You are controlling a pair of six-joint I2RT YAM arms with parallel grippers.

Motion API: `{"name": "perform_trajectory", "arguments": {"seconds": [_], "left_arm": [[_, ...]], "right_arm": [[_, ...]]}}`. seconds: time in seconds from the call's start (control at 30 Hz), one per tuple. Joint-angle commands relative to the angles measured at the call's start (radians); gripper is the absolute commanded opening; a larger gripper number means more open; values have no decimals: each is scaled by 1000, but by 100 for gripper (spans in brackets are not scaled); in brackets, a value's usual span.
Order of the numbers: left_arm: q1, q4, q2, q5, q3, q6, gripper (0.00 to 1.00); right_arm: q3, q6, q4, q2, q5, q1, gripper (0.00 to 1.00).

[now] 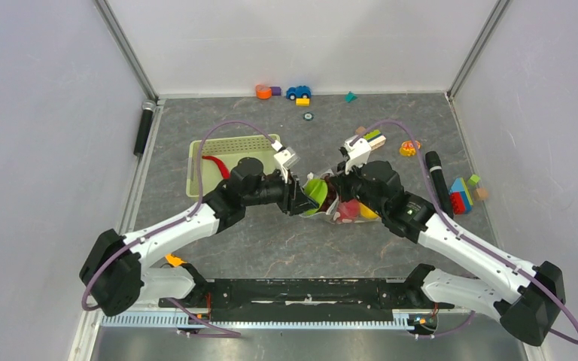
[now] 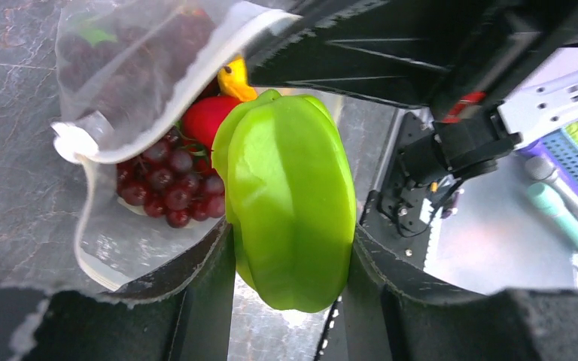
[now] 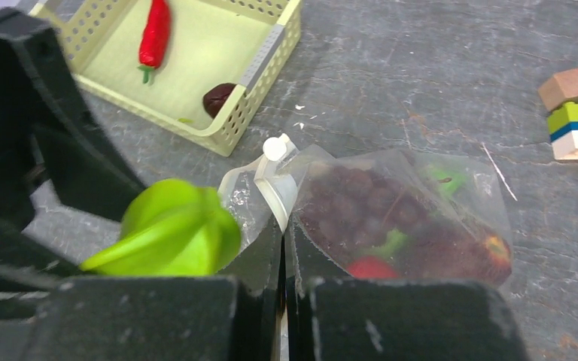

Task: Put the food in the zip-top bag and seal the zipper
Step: Place the fake fruit in the zipper food storage bag.

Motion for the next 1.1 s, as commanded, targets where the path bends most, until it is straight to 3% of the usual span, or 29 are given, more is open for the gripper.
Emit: {"name": "perform_trajectory", "arguments": {"seconds": [0.0,0.3,0.47,0.57,0.67,0.73,1.07], "left_arm": [[-2,15,64,8,53,107,20],[-7,-42,179,20,113,144,23],[-8,-113,214,-84,151,140,36],[-8,-116,223,-79,161,121,50],[-11,-110,218,-47,161,115,76],[-13,-106,204,-51,156,105,99],[-13,-142,24,-88,116,45,100]], "right_arm": [[-23,-40,122,-66,-130,1,1],[-55,-60,190,-128,-263,1,2],[-62,-53,201,-145,-262,1,3],[-68,-45,211,-148,-263,1,3],[-70,-42,211,-146,-254,1,3],[-71,-40,210,-147,-233,1,4],[-83,-20,188,-155,-91,1,6]]}}
